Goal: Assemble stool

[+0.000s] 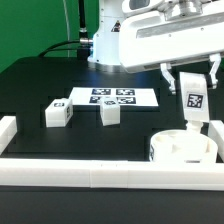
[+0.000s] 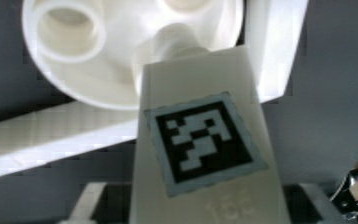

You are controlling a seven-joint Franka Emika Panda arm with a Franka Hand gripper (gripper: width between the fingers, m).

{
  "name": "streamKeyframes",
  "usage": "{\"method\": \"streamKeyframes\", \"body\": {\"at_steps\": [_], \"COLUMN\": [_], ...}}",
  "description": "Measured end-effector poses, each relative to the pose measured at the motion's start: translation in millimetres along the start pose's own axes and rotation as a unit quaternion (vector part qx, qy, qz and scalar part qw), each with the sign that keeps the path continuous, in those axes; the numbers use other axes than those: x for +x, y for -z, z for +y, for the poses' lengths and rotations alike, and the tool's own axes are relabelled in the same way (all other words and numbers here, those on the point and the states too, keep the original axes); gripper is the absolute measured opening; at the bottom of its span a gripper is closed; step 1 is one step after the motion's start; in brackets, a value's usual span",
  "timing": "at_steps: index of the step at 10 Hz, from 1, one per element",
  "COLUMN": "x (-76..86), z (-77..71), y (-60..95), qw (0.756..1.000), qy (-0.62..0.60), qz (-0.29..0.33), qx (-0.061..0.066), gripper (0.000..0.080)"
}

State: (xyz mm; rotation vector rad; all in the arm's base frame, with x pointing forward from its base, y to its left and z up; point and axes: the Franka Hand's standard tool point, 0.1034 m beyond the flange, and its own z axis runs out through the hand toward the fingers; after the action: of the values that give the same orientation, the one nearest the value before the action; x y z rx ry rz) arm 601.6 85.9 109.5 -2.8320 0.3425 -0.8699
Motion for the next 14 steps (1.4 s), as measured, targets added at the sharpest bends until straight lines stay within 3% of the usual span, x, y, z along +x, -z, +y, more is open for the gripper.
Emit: {"method": "streamKeyframes", "body": {"at_steps": [4,7,14], "x": [-4.0,-20.7,-25.6], "z": [-2.1,3.7,4.0], "y": [-1.1,-10.6,-14.9], "qw": [1.000,1.000,1.000], "qy": [0.004,0.004,0.006], "qz": [-0.003,-0.016,-0.016], "qx": [0.000,-0.004,-0.004], "gripper": [0.0328,0.0328,0.0328]}}
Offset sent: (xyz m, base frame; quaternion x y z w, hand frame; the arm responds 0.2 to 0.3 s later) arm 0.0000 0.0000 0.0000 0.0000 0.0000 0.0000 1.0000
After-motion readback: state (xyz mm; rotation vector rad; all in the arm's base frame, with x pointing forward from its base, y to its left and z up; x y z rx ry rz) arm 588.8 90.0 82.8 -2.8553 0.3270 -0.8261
